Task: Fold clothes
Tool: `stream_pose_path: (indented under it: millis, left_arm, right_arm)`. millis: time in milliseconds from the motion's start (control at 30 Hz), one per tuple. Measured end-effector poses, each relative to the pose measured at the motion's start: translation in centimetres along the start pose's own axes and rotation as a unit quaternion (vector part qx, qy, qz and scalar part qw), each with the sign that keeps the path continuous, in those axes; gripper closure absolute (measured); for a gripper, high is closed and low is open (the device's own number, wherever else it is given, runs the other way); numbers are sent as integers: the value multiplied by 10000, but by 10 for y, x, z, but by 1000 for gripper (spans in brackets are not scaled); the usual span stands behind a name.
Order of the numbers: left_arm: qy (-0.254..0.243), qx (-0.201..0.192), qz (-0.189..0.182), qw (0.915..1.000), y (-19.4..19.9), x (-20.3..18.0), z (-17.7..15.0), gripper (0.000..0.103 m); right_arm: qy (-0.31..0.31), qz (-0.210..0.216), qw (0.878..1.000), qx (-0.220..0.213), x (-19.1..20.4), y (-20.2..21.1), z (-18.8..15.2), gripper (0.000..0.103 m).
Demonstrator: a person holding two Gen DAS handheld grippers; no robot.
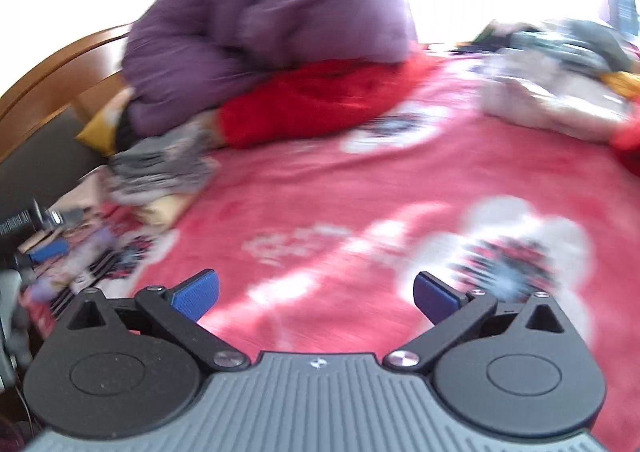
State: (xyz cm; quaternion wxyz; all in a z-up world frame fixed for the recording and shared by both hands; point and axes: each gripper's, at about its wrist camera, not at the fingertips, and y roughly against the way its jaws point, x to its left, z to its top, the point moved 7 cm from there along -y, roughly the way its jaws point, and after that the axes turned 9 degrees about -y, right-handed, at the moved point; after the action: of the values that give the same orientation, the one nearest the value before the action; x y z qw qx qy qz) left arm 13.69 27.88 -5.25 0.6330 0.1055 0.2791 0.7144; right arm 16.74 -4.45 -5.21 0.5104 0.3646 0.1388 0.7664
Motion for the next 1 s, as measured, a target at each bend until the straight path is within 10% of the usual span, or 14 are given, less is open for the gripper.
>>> stream_pose_path:
  millis: [267,1000]
  left_arm:
    - [-1102,1139,-563,9858,-10,-149,-105,0]
    - [-2375,1007,-300,9657,39,-261,-138,0]
  right_arm:
    - [-510,-1033,9933,-132,-92,63,-27,0]
    - [-603,-1821,9814,-84,-158,118,-79,0]
